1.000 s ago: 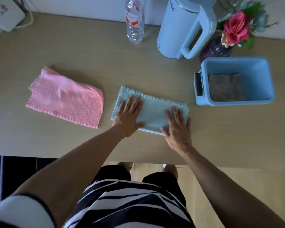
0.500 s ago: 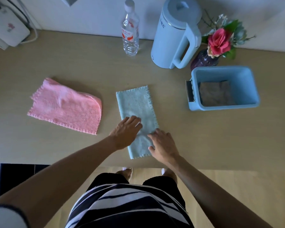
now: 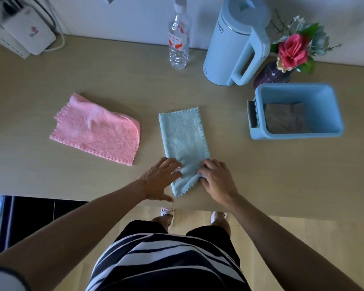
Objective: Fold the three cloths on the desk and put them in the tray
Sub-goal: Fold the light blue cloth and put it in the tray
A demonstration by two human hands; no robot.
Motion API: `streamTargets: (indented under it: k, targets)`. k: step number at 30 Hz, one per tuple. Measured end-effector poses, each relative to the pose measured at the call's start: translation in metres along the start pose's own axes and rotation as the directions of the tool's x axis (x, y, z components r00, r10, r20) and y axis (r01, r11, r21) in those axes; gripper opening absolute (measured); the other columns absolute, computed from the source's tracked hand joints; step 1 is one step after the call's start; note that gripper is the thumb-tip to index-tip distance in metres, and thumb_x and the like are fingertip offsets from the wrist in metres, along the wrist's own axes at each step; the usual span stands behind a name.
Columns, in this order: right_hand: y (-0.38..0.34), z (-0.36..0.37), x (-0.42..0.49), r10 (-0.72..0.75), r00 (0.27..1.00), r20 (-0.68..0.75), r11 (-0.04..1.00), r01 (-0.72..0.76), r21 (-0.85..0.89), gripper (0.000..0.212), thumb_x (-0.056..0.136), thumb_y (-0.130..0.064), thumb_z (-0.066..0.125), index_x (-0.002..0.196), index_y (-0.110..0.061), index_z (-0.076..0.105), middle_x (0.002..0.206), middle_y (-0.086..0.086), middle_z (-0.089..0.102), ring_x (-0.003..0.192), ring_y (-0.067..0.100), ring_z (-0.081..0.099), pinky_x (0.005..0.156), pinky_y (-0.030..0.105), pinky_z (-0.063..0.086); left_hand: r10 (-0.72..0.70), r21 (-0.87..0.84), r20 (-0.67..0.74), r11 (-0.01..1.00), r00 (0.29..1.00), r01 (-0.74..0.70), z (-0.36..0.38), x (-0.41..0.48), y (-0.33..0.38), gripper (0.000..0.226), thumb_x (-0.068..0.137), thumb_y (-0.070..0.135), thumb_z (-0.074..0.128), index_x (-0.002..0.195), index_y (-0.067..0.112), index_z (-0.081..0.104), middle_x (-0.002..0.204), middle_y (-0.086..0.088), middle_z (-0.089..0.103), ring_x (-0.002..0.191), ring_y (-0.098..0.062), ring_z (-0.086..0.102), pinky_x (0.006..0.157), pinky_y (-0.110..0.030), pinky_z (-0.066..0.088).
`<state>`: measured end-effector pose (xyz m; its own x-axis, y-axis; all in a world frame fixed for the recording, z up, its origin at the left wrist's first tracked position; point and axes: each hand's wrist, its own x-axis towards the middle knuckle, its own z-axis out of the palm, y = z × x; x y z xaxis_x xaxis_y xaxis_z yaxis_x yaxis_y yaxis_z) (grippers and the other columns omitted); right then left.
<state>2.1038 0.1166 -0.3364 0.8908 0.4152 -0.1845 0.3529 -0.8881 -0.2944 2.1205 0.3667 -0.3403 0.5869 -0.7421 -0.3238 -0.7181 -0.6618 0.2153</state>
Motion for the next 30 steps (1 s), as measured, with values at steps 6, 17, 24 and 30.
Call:
streamTargets:
  k: [6,17,24,30]
  targets:
    - [-0.004,-0.021,0.01,0.073,0.986,0.151,0.951,-0.115,0.287,0.016,0.095,-0.031,0.064,0.091,-0.015,0.063,0.079,-0.007,0.058,0.071,0.017,0.056,0.073,0.031,0.042,-0.098,-0.118,-0.191,0.99,0.977,0.076,0.005,-0.007,0.01,0.081,0.058,0.072,0.072,0.12,0.02,0.064,0.131,-0.002,0.06,0.127,-0.025,0.051,0.111,-0.04,0.036]
    - [0.007,-0.041,0.0,0.185,0.899,0.398,0.585,-0.426,0.69,0.047,0.081,-0.034,0.079,0.121,-0.015,0.064,0.104,-0.002,0.069,0.083,0.015,0.067,0.066,0.022,0.05,-0.588,-0.785,0.06,0.471,0.806,0.402,-0.019,0.009,0.018,0.036,0.09,0.034,0.069,0.064,0.027,0.045,0.057,0.009,0.048,0.048,-0.007,0.045,0.045,-0.024,0.028]
    - [0.011,-0.045,0.037,0.387,0.904,0.182,0.592,-0.395,0.703,0.031,0.093,-0.032,0.067,0.113,-0.008,0.067,0.074,0.005,0.064,0.055,0.007,0.061,0.05,0.033,0.049,-0.672,-0.842,0.156,0.292,0.724,0.453,-0.03,0.023,-0.005,0.033,0.091,0.032,0.067,0.076,0.005,0.058,0.059,-0.002,0.045,0.051,-0.018,0.039,0.05,-0.027,0.028]
    - [0.017,-0.039,0.075,0.432,0.881,0.191,0.626,-0.446,0.64,0.061,0.096,-0.038,0.063,0.143,-0.003,0.047,0.129,0.015,0.063,0.094,0.025,0.069,0.073,0.024,0.057,-0.724,-0.859,0.154,0.238,0.672,0.453,-0.033,0.031,-0.022,0.025,0.09,0.03,0.069,0.099,0.007,0.067,0.088,-0.01,0.074,0.072,-0.03,0.064,0.064,-0.039,0.051]
